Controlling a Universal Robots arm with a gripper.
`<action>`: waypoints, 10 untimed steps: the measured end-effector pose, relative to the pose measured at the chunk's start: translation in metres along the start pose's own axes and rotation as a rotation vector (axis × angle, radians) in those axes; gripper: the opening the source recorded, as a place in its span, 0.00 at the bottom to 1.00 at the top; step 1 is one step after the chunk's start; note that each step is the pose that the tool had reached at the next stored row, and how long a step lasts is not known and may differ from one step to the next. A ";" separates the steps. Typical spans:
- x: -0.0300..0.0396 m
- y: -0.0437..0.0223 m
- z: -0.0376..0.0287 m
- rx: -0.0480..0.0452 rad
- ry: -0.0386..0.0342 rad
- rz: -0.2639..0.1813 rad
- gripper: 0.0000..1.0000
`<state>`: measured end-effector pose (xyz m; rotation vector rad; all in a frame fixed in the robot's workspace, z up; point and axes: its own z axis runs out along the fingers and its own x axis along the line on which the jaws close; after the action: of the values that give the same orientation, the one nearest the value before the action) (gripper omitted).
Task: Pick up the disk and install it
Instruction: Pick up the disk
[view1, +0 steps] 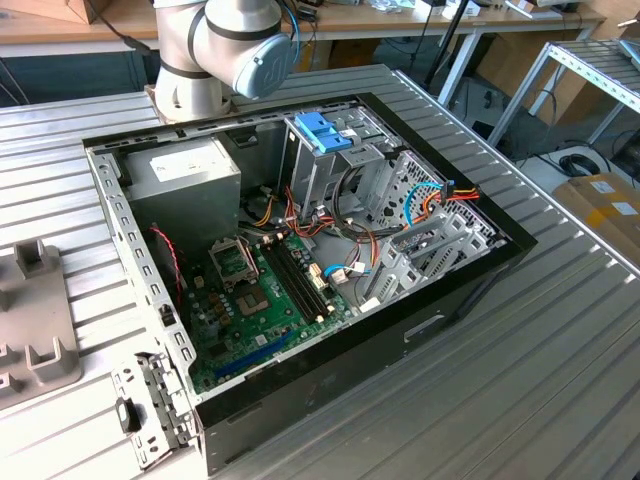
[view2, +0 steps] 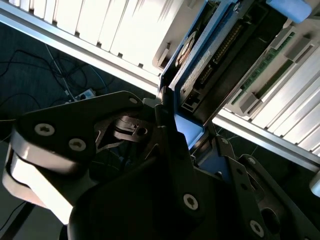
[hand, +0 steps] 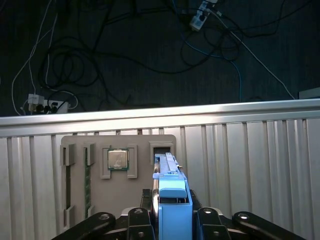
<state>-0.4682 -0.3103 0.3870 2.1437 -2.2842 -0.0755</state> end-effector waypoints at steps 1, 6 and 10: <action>0.0000 0.0000 -0.0005 0.0000 0.0000 0.000 0.37; -0.0001 0.0002 -0.0040 0.0001 -0.0001 0.000 0.37; -0.0002 0.0003 -0.0077 0.0001 -0.0002 0.000 0.37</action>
<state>-0.4682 -0.3103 0.3947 2.1439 -2.2843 -0.0756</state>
